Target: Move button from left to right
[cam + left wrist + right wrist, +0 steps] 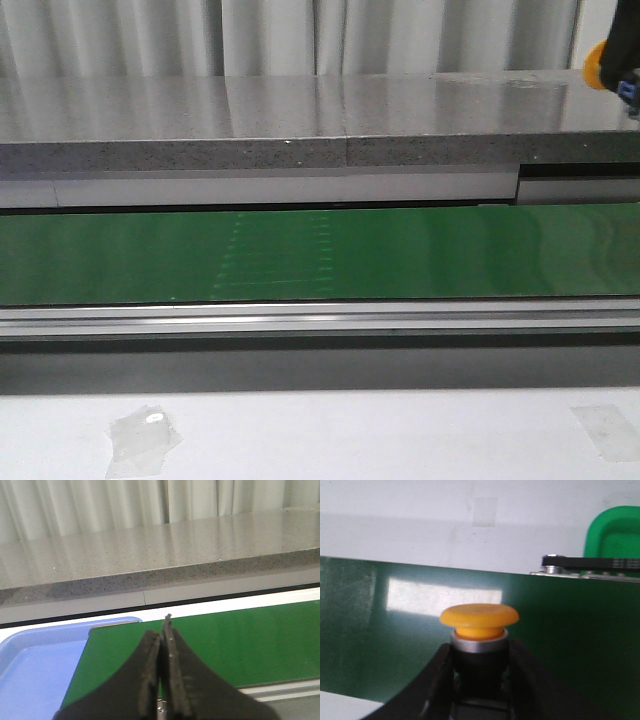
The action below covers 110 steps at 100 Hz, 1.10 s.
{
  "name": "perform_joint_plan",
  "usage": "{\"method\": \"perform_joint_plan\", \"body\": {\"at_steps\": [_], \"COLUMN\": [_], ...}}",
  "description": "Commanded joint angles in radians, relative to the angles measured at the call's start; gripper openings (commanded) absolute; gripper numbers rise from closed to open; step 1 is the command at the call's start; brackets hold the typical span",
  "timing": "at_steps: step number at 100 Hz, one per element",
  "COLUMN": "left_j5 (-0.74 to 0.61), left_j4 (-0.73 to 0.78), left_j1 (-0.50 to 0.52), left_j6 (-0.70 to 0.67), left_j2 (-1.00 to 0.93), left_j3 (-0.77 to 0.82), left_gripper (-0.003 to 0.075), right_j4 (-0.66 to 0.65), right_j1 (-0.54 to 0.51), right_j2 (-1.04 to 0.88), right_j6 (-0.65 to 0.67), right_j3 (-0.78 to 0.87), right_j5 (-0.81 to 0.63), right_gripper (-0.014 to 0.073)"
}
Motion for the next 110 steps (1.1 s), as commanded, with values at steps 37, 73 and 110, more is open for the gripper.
{"method": "perform_joint_plan", "body": {"at_steps": [37,73,110], "left_j5": [-0.077,-0.077,-0.077], "left_j4": [-0.009,-0.009,-0.009], "left_j1": [0.002,0.002,0.002], "left_j6": [-0.006,-0.006,-0.006], "left_j2": [-0.031,-0.031,-0.031], "left_j3": [0.042,0.042,0.042], "left_gripper": [-0.002,-0.002,-0.002], "right_j4": [0.002,0.004,-0.034], "right_j1": [-0.312,-0.479,-0.49], "right_j2": [-0.025,0.105,0.306], "right_j6": [-0.129,-0.138,-0.146], "right_j3": [-0.032,-0.032,-0.032], "right_j5": [-0.036,-0.084,-0.162], "right_gripper": [-0.0036,-0.0036,-0.0036]}}
